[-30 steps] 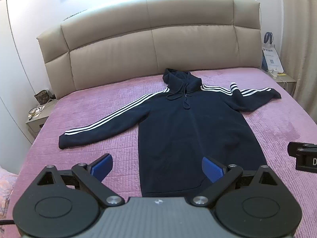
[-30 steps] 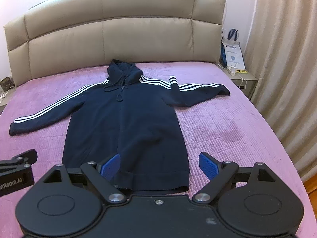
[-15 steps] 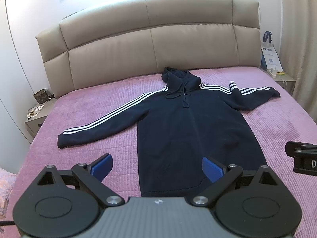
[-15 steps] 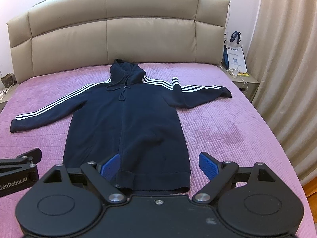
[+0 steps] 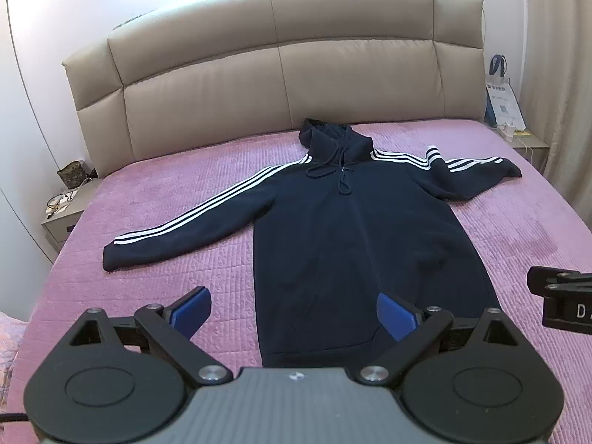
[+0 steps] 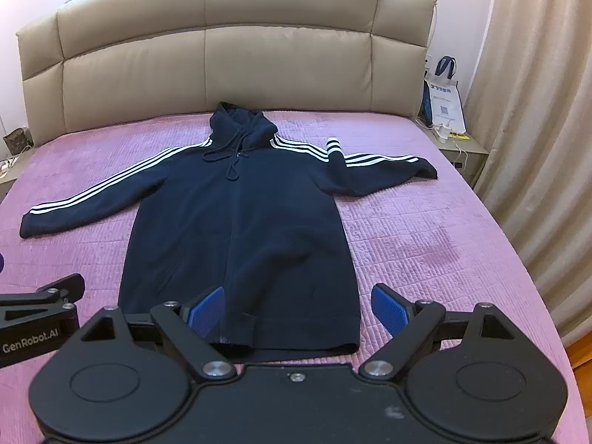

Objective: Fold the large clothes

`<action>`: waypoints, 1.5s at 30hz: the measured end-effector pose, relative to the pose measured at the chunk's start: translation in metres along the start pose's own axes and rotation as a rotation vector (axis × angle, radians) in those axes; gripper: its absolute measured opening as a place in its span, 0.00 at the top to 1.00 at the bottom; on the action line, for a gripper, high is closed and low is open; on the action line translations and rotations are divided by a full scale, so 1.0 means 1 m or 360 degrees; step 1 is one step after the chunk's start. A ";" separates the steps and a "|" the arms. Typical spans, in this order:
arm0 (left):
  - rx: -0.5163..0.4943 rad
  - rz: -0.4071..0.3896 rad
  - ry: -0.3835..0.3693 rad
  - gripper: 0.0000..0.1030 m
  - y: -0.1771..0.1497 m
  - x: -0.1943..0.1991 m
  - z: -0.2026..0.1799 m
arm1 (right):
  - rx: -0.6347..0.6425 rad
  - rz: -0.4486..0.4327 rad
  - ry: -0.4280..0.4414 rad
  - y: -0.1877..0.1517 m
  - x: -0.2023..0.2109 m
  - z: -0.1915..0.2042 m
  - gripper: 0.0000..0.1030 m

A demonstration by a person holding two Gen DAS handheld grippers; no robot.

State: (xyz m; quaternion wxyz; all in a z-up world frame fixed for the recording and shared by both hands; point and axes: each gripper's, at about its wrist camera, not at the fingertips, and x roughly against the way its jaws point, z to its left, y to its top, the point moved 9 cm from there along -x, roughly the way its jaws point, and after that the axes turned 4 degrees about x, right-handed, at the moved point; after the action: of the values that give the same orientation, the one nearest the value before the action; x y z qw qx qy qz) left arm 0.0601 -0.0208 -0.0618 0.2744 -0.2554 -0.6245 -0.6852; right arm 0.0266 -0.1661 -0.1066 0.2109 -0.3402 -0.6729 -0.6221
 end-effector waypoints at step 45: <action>0.0060 0.0061 -0.0099 0.08 0.015 -0.187 -0.033 | -0.0010 -0.0060 0.0240 0.013 -0.205 0.005 0.04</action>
State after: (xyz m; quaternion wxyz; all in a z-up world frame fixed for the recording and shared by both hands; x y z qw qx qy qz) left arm 0.2045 -0.0442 -0.1840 0.2728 -0.2834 -0.6406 -0.6595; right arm 0.1758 -0.2010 -0.2435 0.2481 -0.2801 -0.6595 -0.6519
